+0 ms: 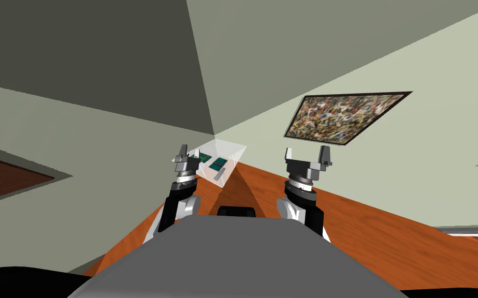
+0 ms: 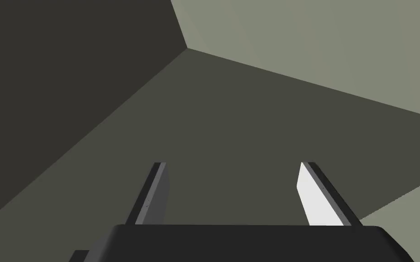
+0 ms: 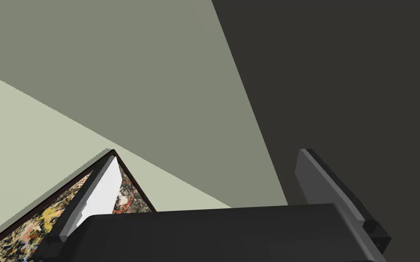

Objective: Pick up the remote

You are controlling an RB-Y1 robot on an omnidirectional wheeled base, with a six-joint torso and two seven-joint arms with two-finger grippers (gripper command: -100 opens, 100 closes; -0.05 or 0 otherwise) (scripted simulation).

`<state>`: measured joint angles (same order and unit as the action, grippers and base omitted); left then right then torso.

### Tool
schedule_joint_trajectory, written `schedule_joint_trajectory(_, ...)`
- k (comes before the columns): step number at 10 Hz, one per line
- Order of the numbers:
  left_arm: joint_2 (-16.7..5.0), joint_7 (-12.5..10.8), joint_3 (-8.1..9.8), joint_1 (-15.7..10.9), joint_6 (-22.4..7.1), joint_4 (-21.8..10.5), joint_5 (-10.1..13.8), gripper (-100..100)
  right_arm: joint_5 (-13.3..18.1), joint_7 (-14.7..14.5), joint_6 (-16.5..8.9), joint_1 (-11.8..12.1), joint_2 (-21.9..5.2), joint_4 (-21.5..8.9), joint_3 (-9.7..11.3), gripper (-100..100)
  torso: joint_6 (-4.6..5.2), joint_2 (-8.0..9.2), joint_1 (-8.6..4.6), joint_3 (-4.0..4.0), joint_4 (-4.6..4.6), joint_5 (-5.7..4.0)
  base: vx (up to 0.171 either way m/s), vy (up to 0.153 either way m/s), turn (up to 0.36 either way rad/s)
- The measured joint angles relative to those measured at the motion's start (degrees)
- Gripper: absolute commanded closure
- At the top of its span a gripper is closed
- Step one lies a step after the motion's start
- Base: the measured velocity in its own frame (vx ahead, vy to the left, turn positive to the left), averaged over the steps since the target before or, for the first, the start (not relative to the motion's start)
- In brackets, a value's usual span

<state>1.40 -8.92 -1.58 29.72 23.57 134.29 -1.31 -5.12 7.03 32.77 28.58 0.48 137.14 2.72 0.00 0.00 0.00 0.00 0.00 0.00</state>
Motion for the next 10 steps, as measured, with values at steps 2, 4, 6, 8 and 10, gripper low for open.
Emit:
schedule_joint_trajectory(2, -2.8, 0.0, 0.34, -0.5, -1.2, -0.4, 0.4, -100, 0.0, 0.0, 0.0, 0.0, 0.0, 0.0, 0.0, 0, 0.0, -0.02, -0.05, -0.01, 0.0, -0.01, 0.006, -0.027, 0.035)
schedule_joint_trajectory(4, -6.0, -0.2, 1.2, -1.2, -3.4, -1.0, 1.3, -100, 0.0, 0.0, 0.0, 0.0, 0.0, 0.0, 0.0, 0, 0.0, -0.06, -0.15, -0.04, -0.01, -0.03, 0.016, -0.052, 0.042)
schedule_joint_trajectory(6, -8.2, -0.1, 1.75, -2.0, -6.5, -2.1, 2.2, -100, 0.0, 0.0, 0.0, 0.0, 0.0, 0.0, 0.0, 0, 0.0, -0.06, -0.23, -0.04, -0.02, -0.05, 0.011, -0.07, 0.059)
schedule_joint_trajectory(8, -9.5, -0.2, 2.71, -3.4, -9.6, -3.1, 3.2, -100, 0.0, 0.0, 0.0, 0.0, 0.0, 0.0, 0.0, 0, 0.0, -0.07, -0.2, -0.04, -0.02, -0.05, 0.012, -0.048, 0.032)
schedule_joint_trajectory(10, -10.7, -0.3, 3.85, -4.6, -12.9, -4.6, 4.4, -100, 0.0, 0.0, 0.0, 0.0, 0.0, 0.0, 0.0, 0, -0.01, -0.08, -0.21, -0.05, -0.02, -0.05, 0.018, -0.055, 0.044)
